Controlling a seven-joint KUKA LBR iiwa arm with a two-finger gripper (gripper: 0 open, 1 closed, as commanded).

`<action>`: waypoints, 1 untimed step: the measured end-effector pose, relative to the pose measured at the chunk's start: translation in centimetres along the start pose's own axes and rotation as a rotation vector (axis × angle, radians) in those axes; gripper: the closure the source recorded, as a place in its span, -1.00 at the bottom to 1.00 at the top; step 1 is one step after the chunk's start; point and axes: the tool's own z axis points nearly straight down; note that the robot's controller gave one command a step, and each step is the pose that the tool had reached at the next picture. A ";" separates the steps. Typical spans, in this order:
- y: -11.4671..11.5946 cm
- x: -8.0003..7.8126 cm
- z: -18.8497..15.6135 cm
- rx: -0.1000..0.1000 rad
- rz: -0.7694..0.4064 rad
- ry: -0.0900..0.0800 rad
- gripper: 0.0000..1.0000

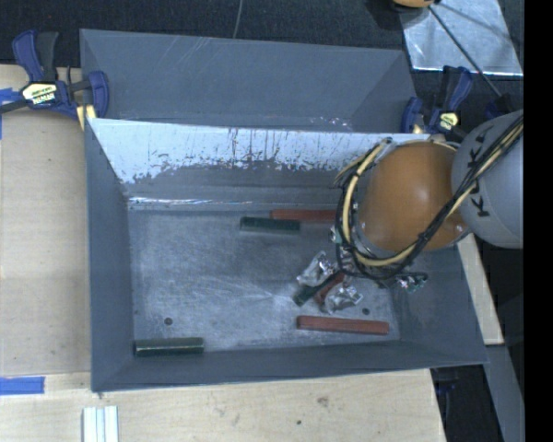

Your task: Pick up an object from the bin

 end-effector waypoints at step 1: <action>0.6 2.1 -0.8 -0.008 -0.032 0.010 1.00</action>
Offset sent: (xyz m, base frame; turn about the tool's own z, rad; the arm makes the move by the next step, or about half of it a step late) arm -0.0145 0.0075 0.0726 -0.0026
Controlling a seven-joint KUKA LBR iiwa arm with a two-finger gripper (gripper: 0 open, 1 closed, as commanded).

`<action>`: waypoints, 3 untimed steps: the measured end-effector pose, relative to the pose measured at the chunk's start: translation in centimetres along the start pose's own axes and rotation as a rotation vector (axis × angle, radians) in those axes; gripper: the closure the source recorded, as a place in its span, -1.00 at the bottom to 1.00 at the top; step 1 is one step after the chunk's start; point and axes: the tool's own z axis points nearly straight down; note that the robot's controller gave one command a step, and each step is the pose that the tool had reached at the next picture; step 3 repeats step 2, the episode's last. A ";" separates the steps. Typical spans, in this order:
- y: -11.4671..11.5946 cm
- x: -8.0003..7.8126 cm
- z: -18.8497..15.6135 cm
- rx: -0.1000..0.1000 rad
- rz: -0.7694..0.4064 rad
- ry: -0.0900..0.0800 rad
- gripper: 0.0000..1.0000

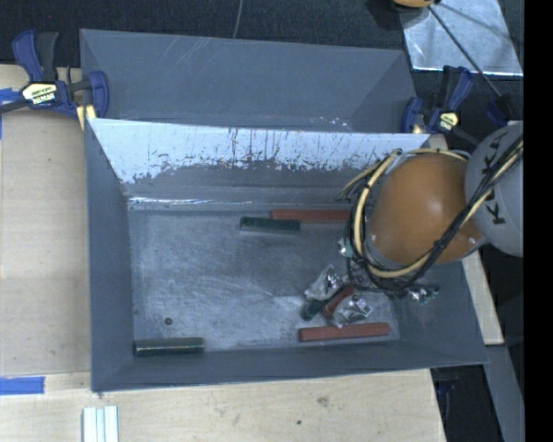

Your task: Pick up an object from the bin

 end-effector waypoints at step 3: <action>-0.5 0.8 -16.1 0.000 0.036 0.000 1.00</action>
Offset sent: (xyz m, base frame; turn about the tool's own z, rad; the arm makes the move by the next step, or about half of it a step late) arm -0.0044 -0.0087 0.1613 0.0317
